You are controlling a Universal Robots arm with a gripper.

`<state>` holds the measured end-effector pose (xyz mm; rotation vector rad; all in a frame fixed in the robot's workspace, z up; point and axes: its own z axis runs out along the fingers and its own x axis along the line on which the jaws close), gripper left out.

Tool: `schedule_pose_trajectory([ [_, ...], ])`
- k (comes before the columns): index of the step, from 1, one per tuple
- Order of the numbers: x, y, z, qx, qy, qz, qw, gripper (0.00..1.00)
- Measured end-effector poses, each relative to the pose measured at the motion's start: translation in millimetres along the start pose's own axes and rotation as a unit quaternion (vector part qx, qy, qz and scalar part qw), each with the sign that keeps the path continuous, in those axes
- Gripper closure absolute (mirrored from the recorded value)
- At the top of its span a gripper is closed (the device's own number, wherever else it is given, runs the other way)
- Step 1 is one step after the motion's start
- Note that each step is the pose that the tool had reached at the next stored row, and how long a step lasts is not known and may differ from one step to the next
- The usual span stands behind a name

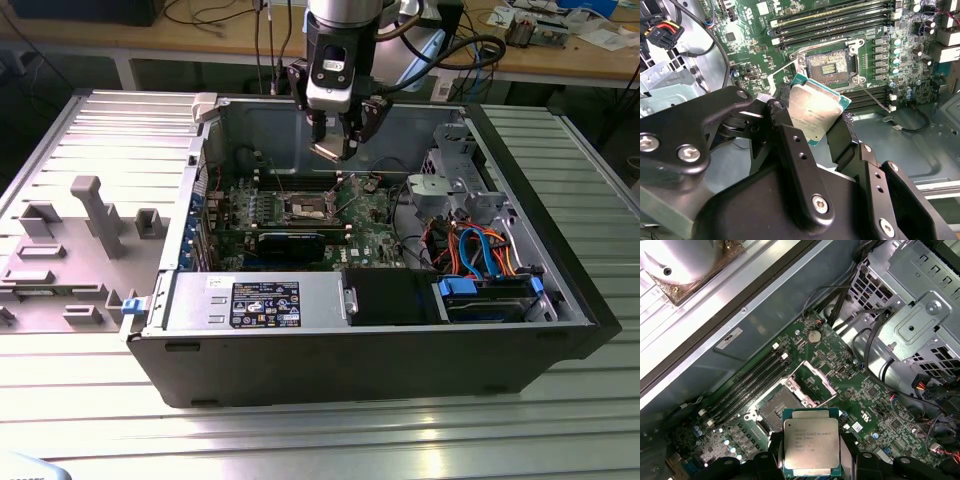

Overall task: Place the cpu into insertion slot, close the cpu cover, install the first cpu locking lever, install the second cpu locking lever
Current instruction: 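Place the cpu into insertion slot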

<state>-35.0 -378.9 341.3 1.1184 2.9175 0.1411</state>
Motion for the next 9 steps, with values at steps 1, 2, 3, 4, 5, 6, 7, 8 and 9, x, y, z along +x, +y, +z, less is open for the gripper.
schedule_pose_trajectory([
  [1,0.0,0.0,0.0,0.0000,0.0000,0.001,1.00000,0.46],
  [2,0.0,0.0,0.0,-0.0001,-0.0002,0.002,1.00000,0.46],
  [3,0.0,0.0,0.0,-0.0001,-0.0003,0.003,1.00000,0.46],
  [4,0.0,0.0,0.1,-0.0001,-0.0003,0.004,0.99999,0.46],
  [5,0.0,0.0,0.1,-0.0001,-0.0004,0.004,0.99999,0.46],
  [6,0.0,0.0,0.1,-0.0001,-0.0004,0.005,0.99999,0.46],
  [7,0.0,0.0,0.1,-0.0001,-0.0005,0.006,0.99998,0.46],
  [8,0.0,0.0,0.1,-0.0001,-0.0006,0.006,0.99998,0.46],
  [9,0.0,0.0,0.1,-0.0001,-0.0006,0.007,0.99997,0.46],
])
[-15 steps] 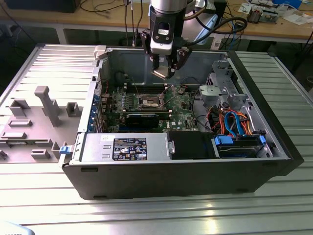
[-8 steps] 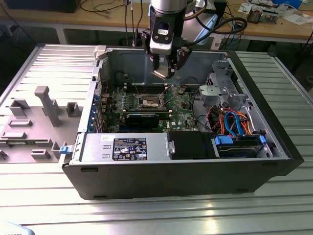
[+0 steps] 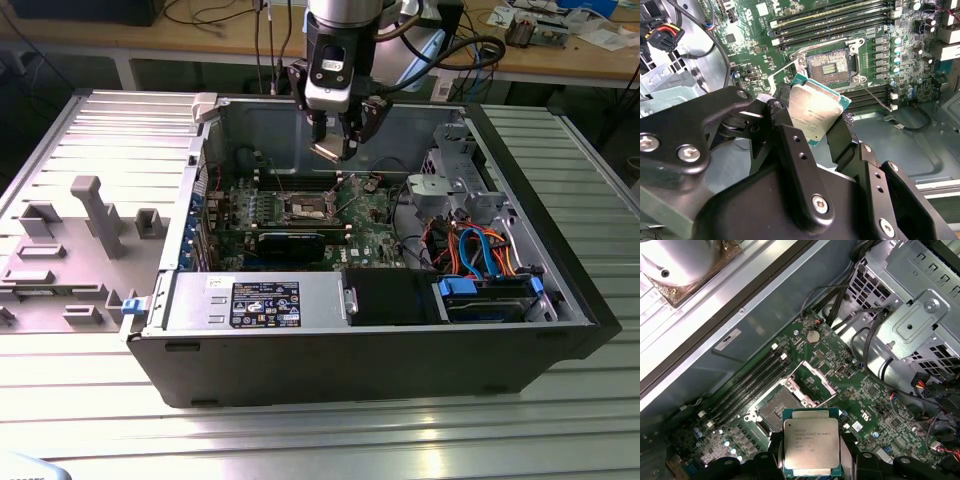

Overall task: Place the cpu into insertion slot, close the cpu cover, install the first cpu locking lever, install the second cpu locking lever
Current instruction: 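Place the cpu into insertion slot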

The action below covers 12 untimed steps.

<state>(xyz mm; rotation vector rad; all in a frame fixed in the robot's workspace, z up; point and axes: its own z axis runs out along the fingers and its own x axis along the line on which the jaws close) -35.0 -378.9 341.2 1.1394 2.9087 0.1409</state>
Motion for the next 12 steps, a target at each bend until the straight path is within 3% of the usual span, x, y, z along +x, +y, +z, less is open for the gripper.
schedule_pose_trajectory([
  [12,0.0,0.0,0.1,-0.0002,-0.0009,0.010,0.99995,0.46],
])
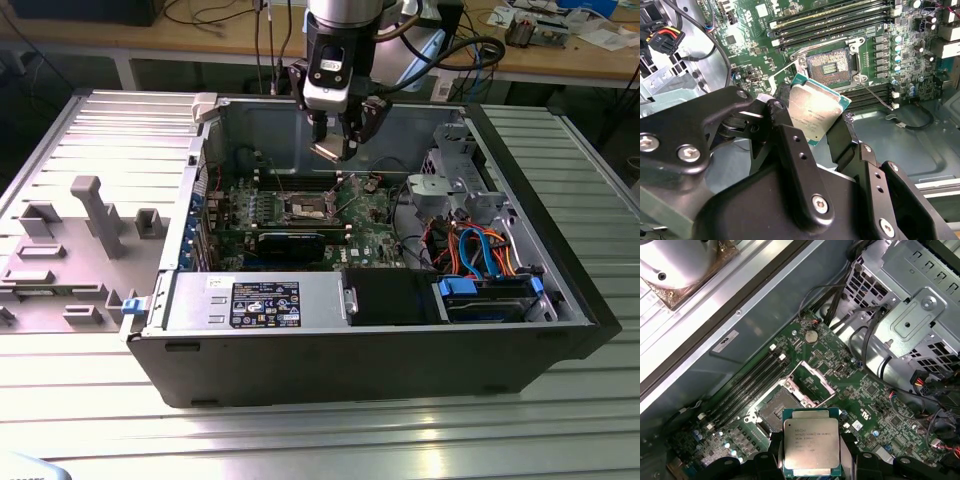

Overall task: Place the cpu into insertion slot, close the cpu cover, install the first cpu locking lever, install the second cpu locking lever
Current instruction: 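Place the cpu into insertion slot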

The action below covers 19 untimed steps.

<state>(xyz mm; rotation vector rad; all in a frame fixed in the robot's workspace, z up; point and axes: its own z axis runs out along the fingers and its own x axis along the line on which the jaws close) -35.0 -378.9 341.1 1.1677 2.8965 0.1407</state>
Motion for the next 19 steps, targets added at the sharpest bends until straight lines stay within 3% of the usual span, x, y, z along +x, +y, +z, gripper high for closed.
schedule_pose_trajectory([
  [19,0.0,0.0,0.2,-0.0003,-0.0012,0.013,0.99991,0.46],
])
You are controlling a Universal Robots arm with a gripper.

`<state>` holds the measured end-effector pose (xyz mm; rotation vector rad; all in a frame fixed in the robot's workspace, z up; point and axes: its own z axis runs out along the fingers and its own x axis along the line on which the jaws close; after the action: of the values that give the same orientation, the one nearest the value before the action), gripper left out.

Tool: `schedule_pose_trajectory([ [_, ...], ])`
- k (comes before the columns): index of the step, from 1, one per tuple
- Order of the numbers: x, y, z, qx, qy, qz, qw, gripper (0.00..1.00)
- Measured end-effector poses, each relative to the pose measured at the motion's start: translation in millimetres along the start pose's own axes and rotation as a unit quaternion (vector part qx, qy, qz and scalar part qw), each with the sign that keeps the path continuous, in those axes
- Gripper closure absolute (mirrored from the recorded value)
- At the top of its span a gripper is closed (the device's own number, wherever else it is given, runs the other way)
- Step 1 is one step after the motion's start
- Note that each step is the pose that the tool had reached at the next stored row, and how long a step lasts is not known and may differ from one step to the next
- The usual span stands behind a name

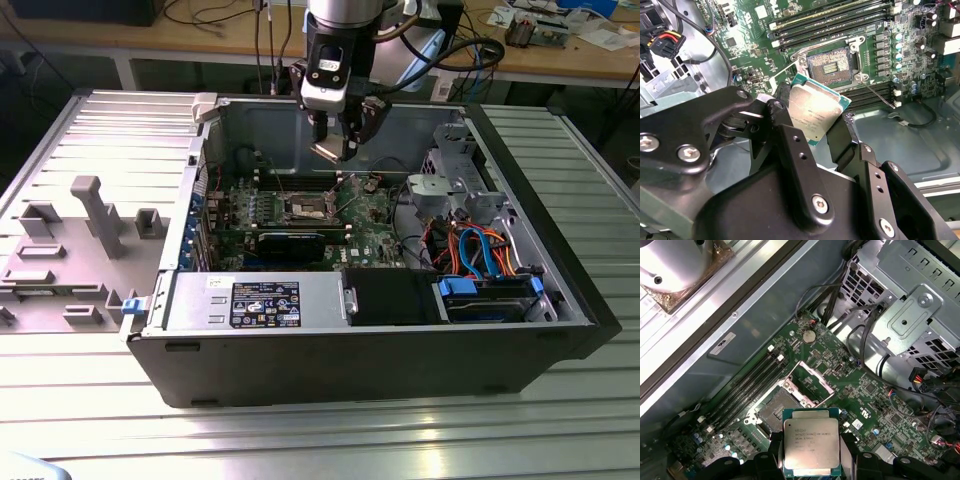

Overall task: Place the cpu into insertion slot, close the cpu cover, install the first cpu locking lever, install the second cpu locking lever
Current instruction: 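Place the cpu into insertion slot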

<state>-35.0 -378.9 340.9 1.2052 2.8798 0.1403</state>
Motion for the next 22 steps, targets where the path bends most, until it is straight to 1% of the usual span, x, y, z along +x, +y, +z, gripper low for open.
schedule_pose_trajectory([
  [22,0.0,0.0,0.2,-0.0003,-0.0015,0.017,0.99985,0.46],
])
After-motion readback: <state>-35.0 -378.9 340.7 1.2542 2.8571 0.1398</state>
